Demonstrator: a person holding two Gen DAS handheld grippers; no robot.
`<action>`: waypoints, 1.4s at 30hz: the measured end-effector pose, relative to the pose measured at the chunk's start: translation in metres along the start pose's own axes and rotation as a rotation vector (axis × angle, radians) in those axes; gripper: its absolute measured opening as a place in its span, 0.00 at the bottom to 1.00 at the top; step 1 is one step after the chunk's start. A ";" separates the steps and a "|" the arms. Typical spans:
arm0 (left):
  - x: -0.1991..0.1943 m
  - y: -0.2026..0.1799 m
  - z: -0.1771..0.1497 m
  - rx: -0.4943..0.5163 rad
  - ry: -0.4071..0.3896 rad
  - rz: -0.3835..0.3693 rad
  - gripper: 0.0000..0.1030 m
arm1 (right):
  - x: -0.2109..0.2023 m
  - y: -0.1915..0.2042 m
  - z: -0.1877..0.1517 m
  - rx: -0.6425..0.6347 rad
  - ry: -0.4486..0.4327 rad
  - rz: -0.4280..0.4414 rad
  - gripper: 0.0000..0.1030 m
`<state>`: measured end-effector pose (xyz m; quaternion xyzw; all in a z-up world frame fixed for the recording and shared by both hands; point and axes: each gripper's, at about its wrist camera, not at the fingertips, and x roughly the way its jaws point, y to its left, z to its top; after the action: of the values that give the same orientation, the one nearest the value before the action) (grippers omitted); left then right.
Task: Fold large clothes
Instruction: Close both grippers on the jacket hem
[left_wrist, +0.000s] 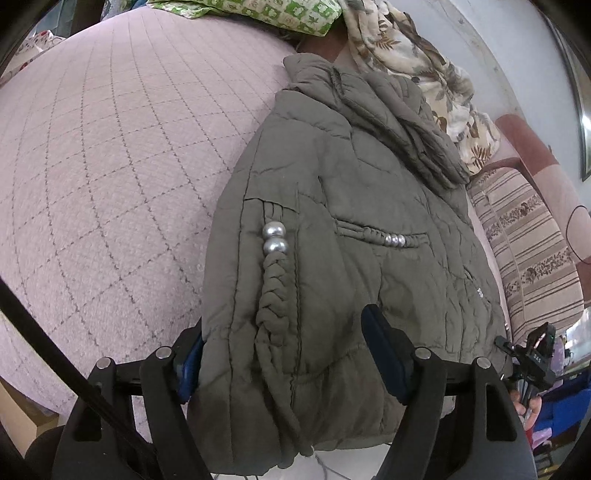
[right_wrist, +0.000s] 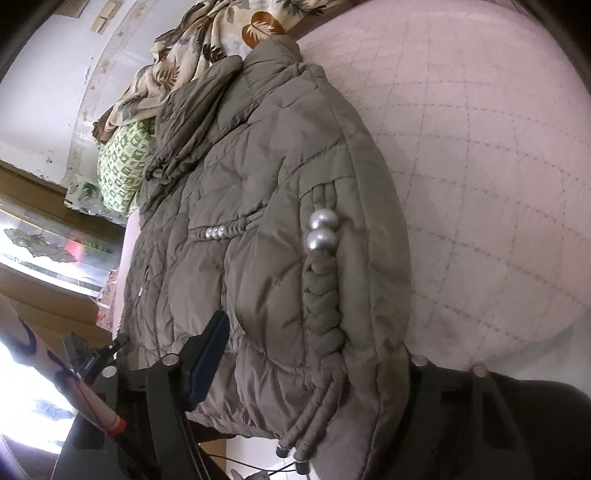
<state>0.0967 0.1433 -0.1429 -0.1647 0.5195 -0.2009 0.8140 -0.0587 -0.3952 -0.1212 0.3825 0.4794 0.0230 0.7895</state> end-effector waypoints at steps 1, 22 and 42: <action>0.000 0.000 0.000 -0.004 -0.001 0.000 0.69 | 0.000 -0.001 0.000 0.007 0.001 0.007 0.69; 0.009 -0.029 -0.015 0.118 0.016 0.063 0.75 | 0.004 0.009 -0.026 -0.048 -0.011 -0.072 0.66; -0.021 -0.069 -0.013 0.012 -0.020 0.219 0.27 | -0.002 0.022 -0.024 -0.050 -0.070 -0.071 0.31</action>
<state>0.0662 0.0935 -0.0985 -0.1039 0.5251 -0.1122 0.8372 -0.0709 -0.3660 -0.1119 0.3458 0.4640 -0.0063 0.8155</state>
